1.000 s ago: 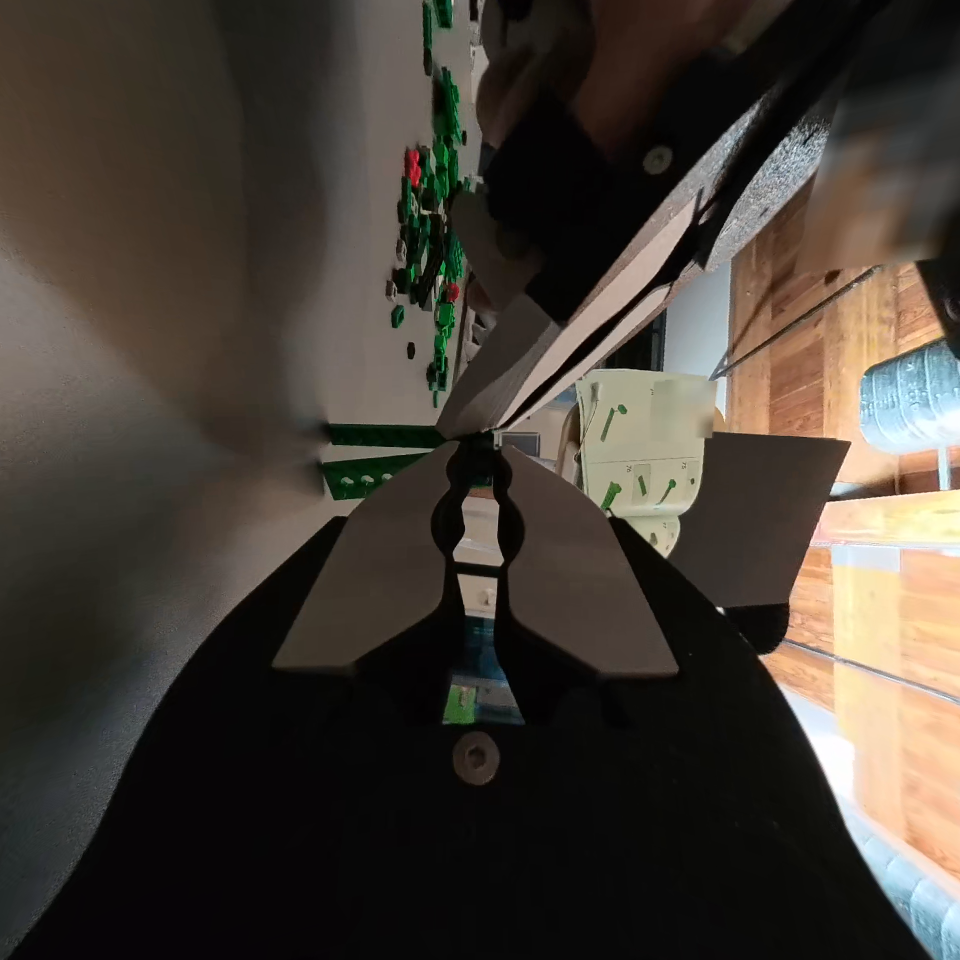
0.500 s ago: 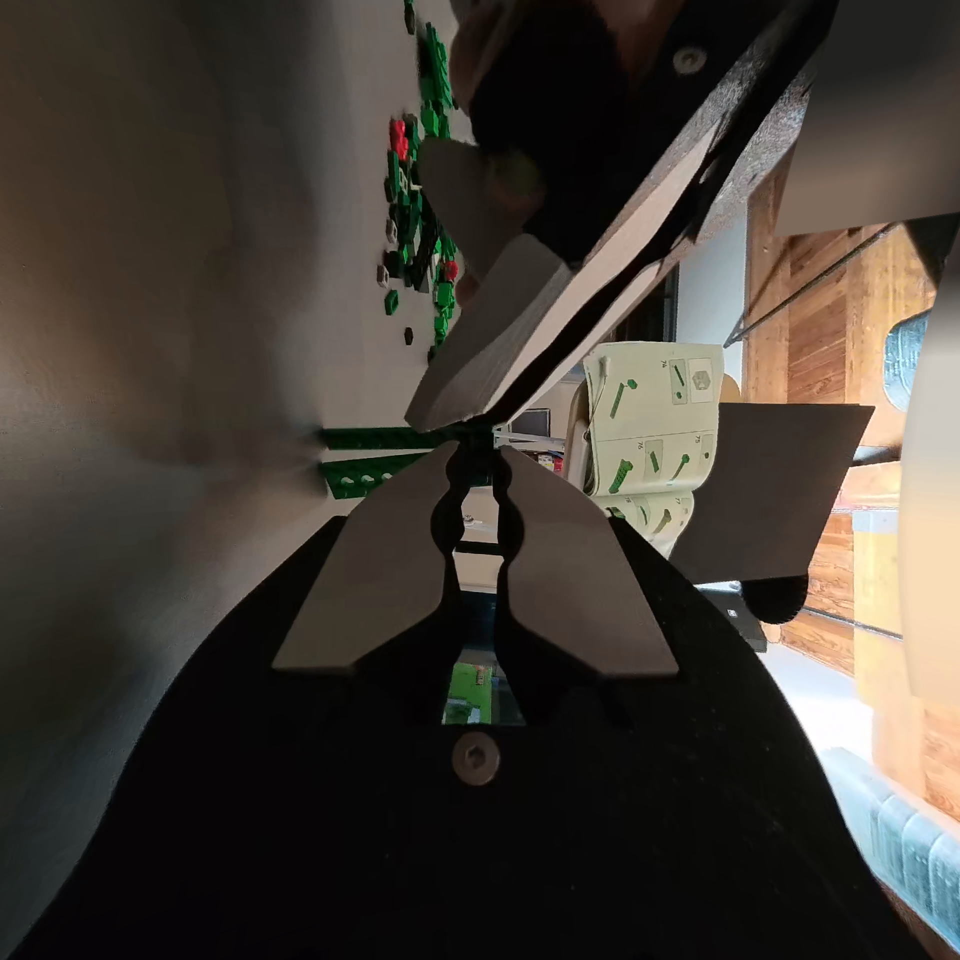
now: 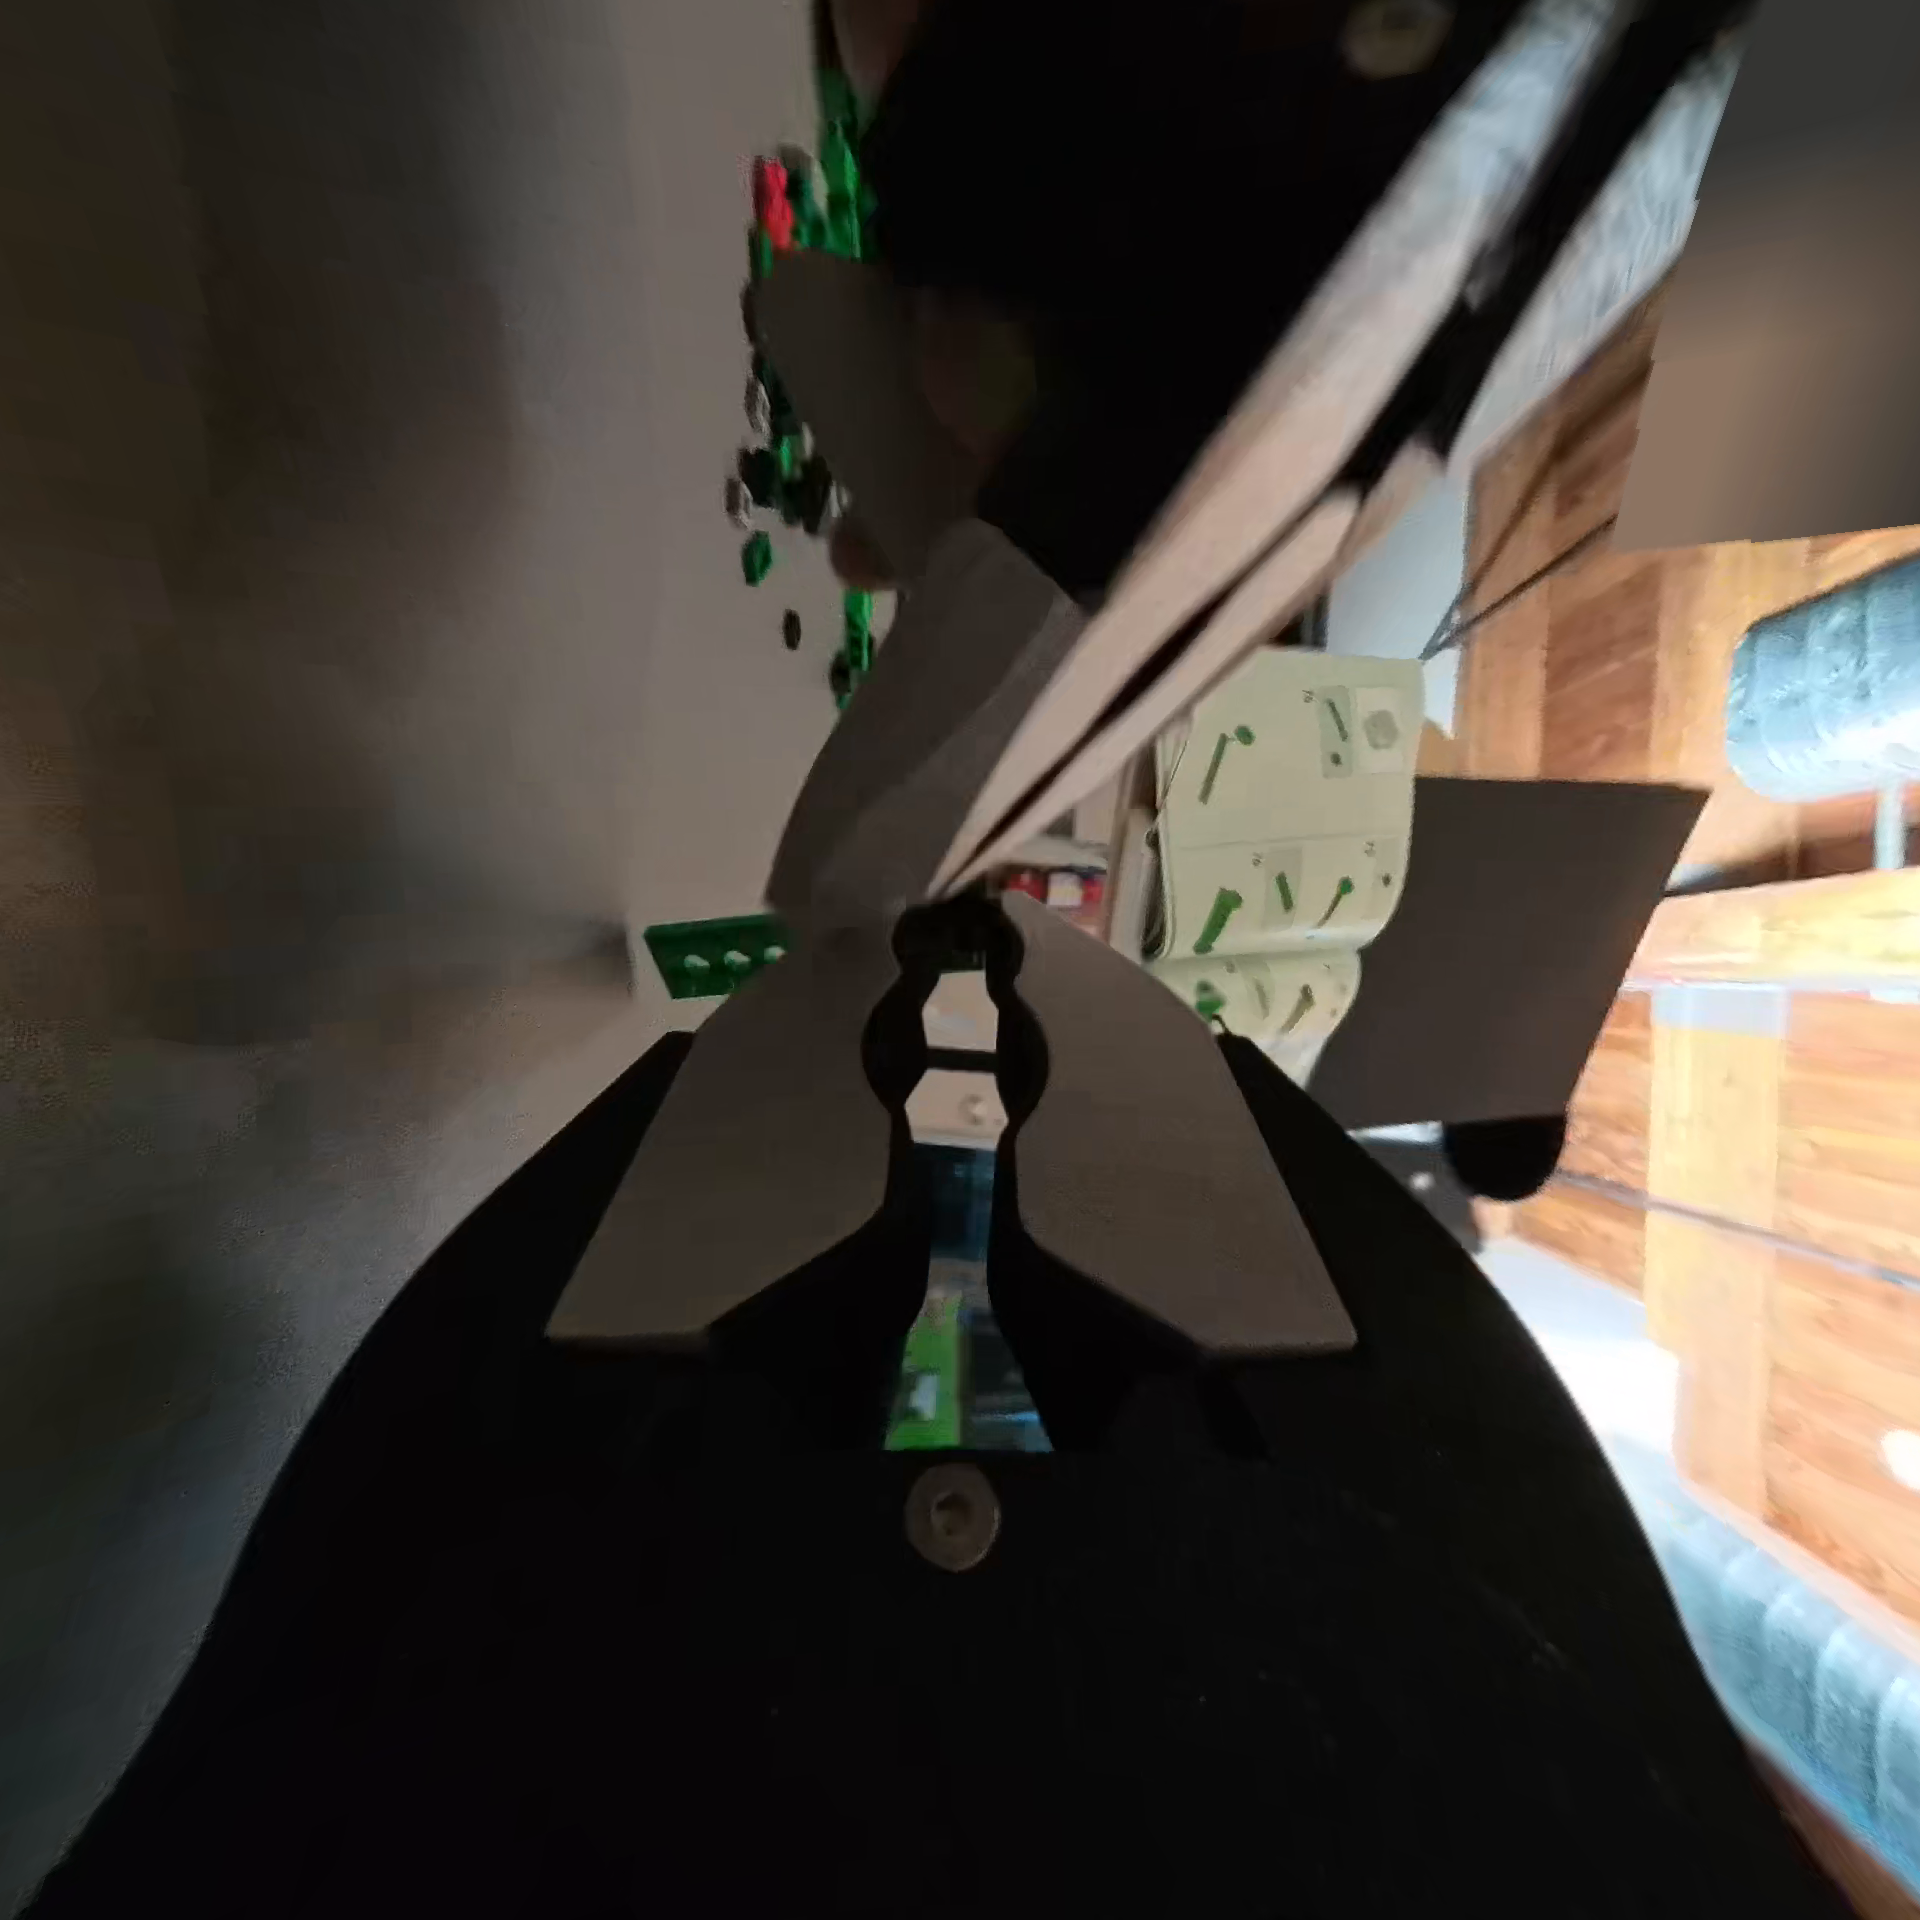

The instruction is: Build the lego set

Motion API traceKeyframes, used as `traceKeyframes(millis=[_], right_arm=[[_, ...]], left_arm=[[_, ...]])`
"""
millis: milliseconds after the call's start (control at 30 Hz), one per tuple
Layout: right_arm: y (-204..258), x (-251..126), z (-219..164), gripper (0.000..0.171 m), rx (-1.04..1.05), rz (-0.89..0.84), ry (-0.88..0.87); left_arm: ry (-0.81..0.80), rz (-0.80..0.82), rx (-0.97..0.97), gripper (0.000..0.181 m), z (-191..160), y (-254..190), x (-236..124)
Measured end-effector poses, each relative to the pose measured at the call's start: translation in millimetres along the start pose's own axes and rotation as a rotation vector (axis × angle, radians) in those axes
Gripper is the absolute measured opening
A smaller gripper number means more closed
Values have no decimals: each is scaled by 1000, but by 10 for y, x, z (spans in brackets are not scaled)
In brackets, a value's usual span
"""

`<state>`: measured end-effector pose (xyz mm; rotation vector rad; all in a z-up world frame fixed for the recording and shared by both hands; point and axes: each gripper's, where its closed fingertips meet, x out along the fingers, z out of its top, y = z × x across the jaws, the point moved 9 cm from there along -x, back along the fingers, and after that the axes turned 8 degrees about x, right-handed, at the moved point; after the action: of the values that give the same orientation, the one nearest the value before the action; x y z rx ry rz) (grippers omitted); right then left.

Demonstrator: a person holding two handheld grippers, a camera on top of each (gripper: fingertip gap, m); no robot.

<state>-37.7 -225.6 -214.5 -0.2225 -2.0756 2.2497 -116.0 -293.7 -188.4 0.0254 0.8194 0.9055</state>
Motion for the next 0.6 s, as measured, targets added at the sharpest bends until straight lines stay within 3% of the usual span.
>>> traceKeyframes(millis=[133,233,400,600], right_arm=[[-43,38,-92,8,128,20,29],[-58,69,-162,8,234,14,30],[-237,59,-323,8,559,-28,-26],[-395,-34,-469,8,931,5,-268]], left_arm=[[-22,45,-130,1,-90,241,-86],[-14,147,-105,6,-140,326,-107],[-146,298,-95,19,-224,392,-82],[-451,108,-316,42,-193,374,-124]])
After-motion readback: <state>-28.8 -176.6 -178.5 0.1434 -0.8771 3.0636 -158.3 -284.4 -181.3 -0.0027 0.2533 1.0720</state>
